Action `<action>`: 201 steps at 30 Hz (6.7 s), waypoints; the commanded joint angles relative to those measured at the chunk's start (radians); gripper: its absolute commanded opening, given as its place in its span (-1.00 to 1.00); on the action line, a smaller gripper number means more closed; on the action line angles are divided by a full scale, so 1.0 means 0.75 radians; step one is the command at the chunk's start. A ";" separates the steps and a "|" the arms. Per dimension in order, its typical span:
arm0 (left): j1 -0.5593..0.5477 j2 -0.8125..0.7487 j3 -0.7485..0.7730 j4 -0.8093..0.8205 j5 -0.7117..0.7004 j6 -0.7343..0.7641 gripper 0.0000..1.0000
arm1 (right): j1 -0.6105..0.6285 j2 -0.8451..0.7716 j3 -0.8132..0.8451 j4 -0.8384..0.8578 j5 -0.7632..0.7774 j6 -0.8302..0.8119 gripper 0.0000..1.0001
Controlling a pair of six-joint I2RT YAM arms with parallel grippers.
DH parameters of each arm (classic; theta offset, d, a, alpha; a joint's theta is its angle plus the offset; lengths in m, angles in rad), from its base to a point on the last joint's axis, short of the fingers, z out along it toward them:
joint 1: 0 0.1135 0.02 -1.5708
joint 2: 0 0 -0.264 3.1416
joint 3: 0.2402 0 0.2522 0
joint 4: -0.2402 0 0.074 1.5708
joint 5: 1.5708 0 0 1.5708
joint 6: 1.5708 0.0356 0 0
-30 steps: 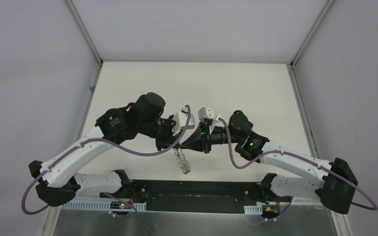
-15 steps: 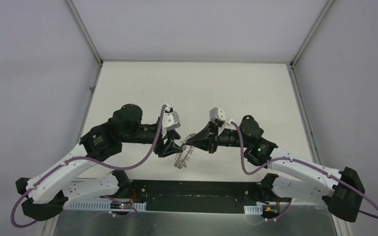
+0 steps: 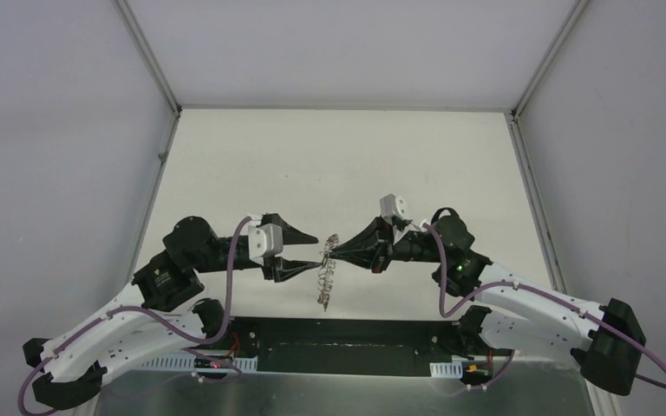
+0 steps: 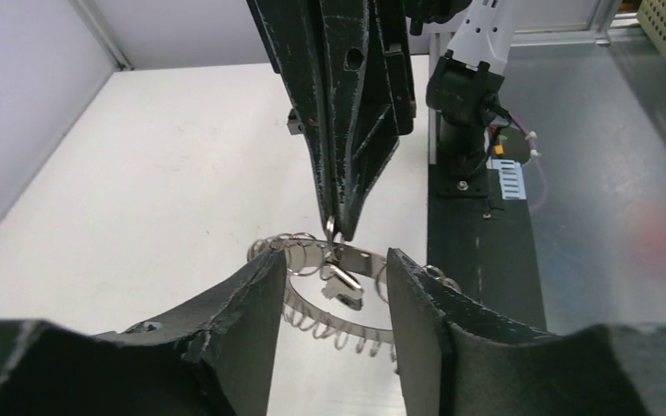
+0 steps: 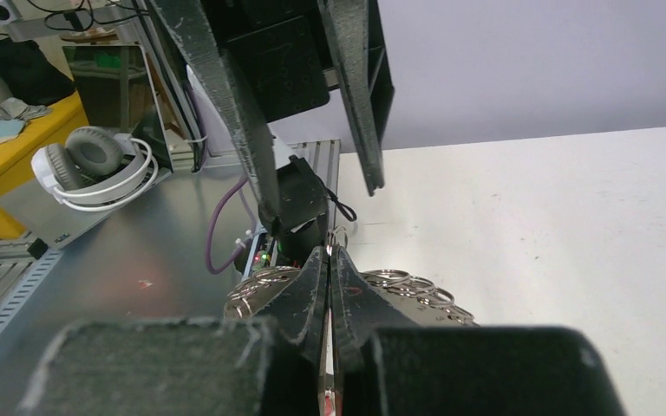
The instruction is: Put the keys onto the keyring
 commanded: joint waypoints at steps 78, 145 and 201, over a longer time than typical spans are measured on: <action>0.008 0.021 0.002 -0.069 0.017 0.090 -0.32 | 0.006 0.016 0.038 0.235 -0.053 0.045 -1.00; 0.008 0.067 -0.034 0.135 0.062 -0.075 -0.27 | 0.006 0.024 0.052 0.239 -0.066 0.049 -1.00; 0.008 0.670 0.839 -1.097 -0.063 0.201 -1.00 | 0.009 0.190 0.105 0.140 -0.053 0.148 -0.46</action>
